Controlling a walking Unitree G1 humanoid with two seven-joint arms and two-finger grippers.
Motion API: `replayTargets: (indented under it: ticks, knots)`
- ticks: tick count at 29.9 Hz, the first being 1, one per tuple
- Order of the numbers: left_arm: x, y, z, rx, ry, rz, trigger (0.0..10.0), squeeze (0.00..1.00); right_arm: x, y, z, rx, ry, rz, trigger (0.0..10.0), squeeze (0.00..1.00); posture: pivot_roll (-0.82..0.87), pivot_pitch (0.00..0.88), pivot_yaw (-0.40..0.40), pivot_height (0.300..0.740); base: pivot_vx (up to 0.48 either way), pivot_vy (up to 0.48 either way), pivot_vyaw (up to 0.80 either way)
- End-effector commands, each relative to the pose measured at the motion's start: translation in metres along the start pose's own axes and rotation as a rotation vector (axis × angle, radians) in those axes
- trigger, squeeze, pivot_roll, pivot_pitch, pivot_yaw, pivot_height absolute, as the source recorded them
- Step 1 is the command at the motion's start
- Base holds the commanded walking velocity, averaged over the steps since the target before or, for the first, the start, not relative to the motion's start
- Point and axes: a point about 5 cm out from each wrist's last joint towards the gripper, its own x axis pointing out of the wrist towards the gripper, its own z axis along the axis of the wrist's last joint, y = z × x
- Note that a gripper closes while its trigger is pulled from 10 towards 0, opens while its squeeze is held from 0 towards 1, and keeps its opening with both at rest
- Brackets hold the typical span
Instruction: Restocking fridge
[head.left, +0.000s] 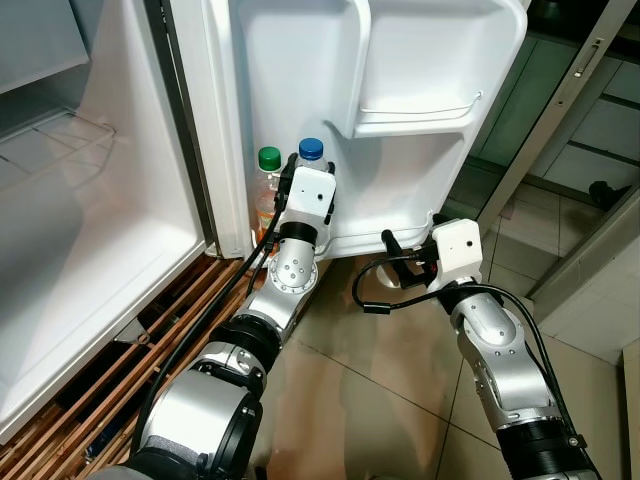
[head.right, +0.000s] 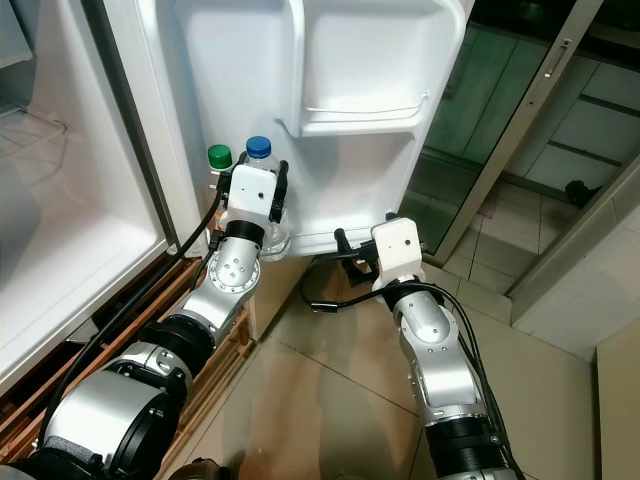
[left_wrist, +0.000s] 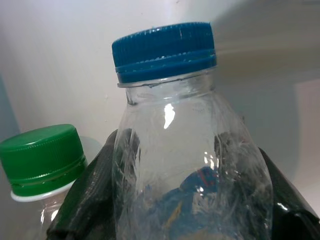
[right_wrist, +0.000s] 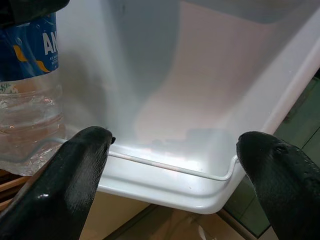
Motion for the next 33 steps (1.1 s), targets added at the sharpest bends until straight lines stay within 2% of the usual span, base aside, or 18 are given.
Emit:
replayTargets:
  ticks: [1,8,9,10,11,13,33]
  knots:
    - [0.004,-0.002,0.007,-0.007,-0.023,-0.011,10.0,0.0,-0.003,-0.004,0.001,-0.009,0.003,-0.015,10.0,0.0,-0.16,0.0,-0.042,0.74,0.0,0.0,0.0]
    - [0.004,-0.003,0.006,-0.007,-0.019,-0.013,10.0,0.0,-0.003,-0.004,0.001,-0.009,0.005,-0.014,10.0,0.0,-0.16,0.0,-0.042,0.74,0.0,0.0,0.0]
    - [0.012,-0.003,0.017,0.017,-0.069,-0.029,10.0,0.9,-0.005,0.005,0.013,0.054,-0.016,0.136,10.0,0.0,-0.16,0.0,-0.035,0.74,0.0,0.0,0.0]
    - [0.018,-0.003,0.027,0.036,-0.111,-0.042,10.0,1.0,-0.007,0.013,0.023,0.1,-0.035,0.252,10.0,0.0,-0.16,0.0,-0.034,0.74,0.0,0.0,0.0]
    - [0.018,-0.003,0.027,0.036,-0.111,-0.042,10.0,1.0,-0.007,0.013,0.023,0.1,-0.035,0.252,10.0,0.0,-0.16,0.0,-0.034,0.74,0.0,0.0,0.0]
    - [0.025,-0.002,0.038,0.055,-0.156,-0.056,10.0,1.0,-0.01,0.019,0.031,0.148,-0.054,0.363,10.0,0.0,-0.16,0.0,-0.03,0.74,0.0,0.0,0.0]
    - [0.023,-0.008,0.027,0.02,-0.072,-0.103,10.0,1.0,-0.011,0.013,0.028,0.153,-0.016,0.331,10.0,0.0,-0.16,0.0,-0.028,0.74,0.0,0.0,0.0]
